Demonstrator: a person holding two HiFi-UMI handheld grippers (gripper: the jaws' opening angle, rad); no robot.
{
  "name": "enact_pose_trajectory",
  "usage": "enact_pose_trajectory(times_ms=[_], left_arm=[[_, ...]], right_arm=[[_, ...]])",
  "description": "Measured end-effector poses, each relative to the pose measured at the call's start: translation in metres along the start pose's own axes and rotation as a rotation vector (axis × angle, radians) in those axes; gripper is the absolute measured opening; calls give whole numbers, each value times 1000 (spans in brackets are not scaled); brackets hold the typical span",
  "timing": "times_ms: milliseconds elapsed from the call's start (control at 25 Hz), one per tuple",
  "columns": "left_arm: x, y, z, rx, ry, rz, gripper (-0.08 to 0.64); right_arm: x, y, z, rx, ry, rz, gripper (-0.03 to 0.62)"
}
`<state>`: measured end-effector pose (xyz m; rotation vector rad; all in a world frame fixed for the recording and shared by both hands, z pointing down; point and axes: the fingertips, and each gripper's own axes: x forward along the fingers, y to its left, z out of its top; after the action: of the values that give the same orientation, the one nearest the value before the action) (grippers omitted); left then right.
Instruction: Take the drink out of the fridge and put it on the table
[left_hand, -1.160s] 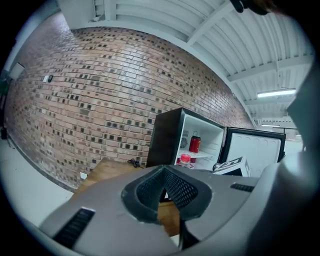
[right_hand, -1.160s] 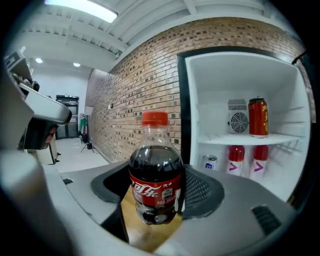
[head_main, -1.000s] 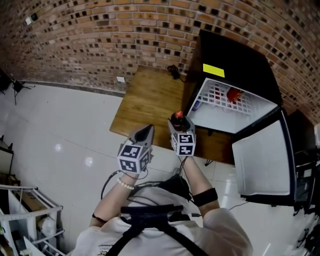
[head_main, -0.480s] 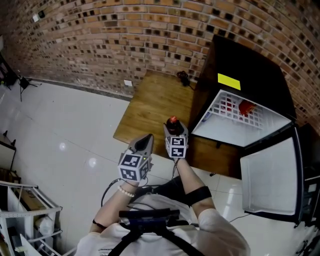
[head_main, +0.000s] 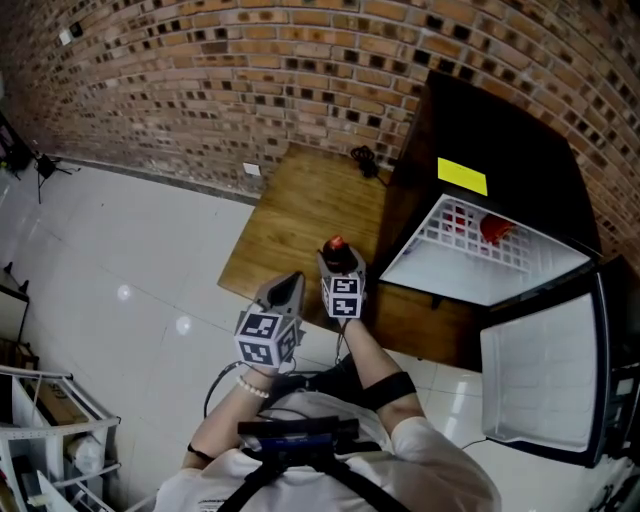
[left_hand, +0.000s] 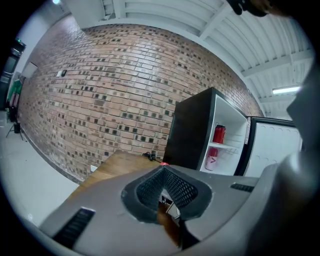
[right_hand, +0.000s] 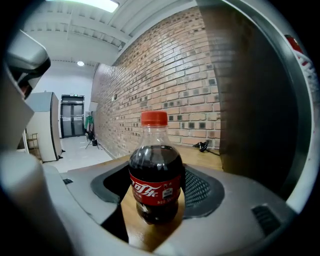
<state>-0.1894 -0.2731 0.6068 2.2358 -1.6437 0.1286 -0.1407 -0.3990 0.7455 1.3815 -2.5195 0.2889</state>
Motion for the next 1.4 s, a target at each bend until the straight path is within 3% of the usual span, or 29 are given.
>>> enact_pose_trajectory(times_ms=[680,840,1040,1240,1400], left_arm=[[-9,3,-4,-7,12,23,2],[-15,0,-6,-12,20,19,2],[-33,-5,5,-32,28,7,2],[-63,-14,39,-29,24,-23,2],[-85,-26,70,3,-8,-55,2]], right_arm=[[0,6,-25,-12,22,29,330],[-4,10,-26,-39,43,44,356],[-41,19,-1,-70,48,50,400],[-114,33,53,-96,7,30,418],[-174,19,101,-43,-32,-35,419]])
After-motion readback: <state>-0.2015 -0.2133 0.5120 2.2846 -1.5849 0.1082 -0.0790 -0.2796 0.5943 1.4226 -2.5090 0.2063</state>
